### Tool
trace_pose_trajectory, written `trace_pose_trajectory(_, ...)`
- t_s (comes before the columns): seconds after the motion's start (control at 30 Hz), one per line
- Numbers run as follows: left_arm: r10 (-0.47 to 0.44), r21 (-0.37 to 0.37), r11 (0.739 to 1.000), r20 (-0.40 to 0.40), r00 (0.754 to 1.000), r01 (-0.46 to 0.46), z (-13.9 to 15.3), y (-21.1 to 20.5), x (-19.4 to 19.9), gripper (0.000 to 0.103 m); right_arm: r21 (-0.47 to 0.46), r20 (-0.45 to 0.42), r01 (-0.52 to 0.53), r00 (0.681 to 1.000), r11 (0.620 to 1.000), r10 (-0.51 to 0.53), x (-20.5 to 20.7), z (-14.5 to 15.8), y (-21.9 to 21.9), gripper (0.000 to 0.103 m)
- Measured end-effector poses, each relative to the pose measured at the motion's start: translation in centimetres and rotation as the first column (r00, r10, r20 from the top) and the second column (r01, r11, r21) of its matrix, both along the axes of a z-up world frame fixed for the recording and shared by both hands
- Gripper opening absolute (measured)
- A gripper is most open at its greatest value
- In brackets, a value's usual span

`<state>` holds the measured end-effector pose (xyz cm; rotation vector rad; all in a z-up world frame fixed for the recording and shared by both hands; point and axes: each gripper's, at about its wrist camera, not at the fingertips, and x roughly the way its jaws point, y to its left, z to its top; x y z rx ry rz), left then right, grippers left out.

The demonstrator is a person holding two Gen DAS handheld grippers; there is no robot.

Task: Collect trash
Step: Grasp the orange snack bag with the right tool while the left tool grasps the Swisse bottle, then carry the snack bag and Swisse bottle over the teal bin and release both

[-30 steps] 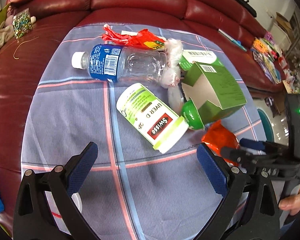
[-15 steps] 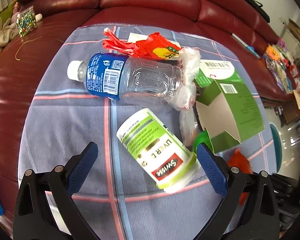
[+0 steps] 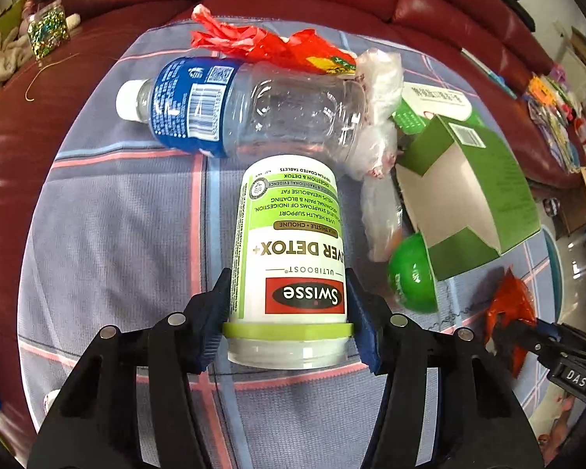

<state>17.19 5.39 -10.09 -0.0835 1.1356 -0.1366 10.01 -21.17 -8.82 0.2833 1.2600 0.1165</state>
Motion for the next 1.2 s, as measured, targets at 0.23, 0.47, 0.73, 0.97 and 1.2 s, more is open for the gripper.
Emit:
trace_pose_trajectory(0.23, 0.0, 0.008, 1.0, 0.03, 1.0, -0.001, 0.7, 0.0, -1.0, 0.056, 0.01, 0.009, 0.015, 1.0, 1.0, -0.015, -0.4, 0.1, -0.8, 0.035)
trace_pose_trajectory(0.47, -0.048, -0.016, 0.999, 0.02, 0.999, 0.049, 1.3, -0.3, -3.2, 0.056, 0.028, 0.03, 0.021, 0.999, 0.999, -0.022, -1.2, 0.7, -2.0, 0.035)
trace_pose_trajectory(0.73, -0.055, 0.033, 0.998, -0.03, 0.998, 0.056, -0.4, -1.6, -4.2, 0.057, 0.047, 0.04, 0.027, 0.999, 0.998, -0.029, -2.8, 0.9, -3.5, 0.035)
trace_pose_trajectory(0.97, -0.052, 0.026, 0.998, -0.01, 0.999, 0.052, 0.1, -1.7, -4.5, 0.056, 0.058, 0.056, 0.055, 0.997, 0.997, -0.058, -3.5, 1.2, -4.7, 0.035)
trace_pose_trajectory(1.2, -0.083, 0.02, 0.996, 0.019, 0.996, 0.082, 1.6, -2.1, -7.1, 0.056, 0.078, 0.066, 0.072, 0.995, 0.994, -0.077, -4.0, 1.4, -6.1, 0.035)
